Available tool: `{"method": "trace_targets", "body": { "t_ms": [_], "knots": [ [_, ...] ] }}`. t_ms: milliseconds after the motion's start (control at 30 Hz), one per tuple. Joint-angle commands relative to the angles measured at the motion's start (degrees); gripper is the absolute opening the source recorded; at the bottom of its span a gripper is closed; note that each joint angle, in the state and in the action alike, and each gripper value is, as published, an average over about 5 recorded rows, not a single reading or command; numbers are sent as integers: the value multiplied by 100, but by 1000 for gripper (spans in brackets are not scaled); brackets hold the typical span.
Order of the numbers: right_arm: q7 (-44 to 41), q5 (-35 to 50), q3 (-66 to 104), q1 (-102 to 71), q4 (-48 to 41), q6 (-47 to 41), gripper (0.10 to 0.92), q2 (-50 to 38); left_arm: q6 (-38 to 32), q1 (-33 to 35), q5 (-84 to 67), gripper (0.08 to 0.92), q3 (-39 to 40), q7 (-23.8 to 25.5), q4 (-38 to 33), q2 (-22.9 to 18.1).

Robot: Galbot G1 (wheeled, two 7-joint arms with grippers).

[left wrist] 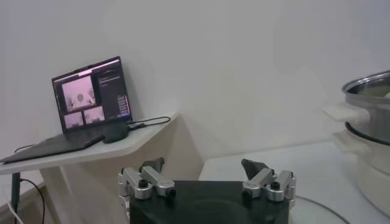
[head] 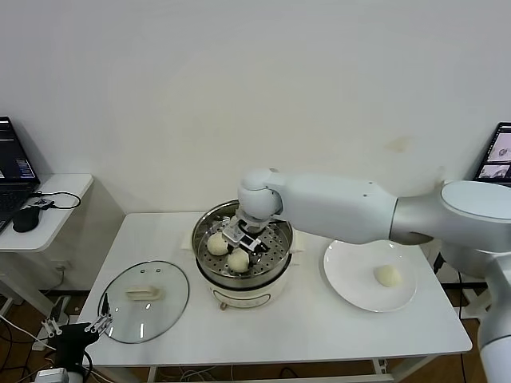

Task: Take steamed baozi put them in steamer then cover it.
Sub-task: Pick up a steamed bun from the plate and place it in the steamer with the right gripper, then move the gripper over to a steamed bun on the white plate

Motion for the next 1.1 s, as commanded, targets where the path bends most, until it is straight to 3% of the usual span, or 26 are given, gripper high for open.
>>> {"method": "trace_targets", "body": {
  "t_ms": [33, 200, 533, 800, 1100],
  "knots": [
    [-24, -7, 142, 243, 54, 121, 744, -115, 3, 2, 3, 823, -2, 1, -3, 6],
    [-86, 231, 422, 661, 233, -339, 818, -702, 3, -19, 3, 823, 5, 1, -22, 26],
    [-154, 365, 881, 619, 671, -1545, 823, -2824, 10, -87, -1, 823, 20, 11, -40, 171],
    [-292, -283, 2231, -1072, 690, -1332, 823, -4491, 24, -150, 18, 823, 163, 31, 11, 313],
    [-402, -1126, 3566, -3006, 305, -743, 823, -4904, 40, -233, 81, 823, 325, 38, 135, 420]
  ]
}}
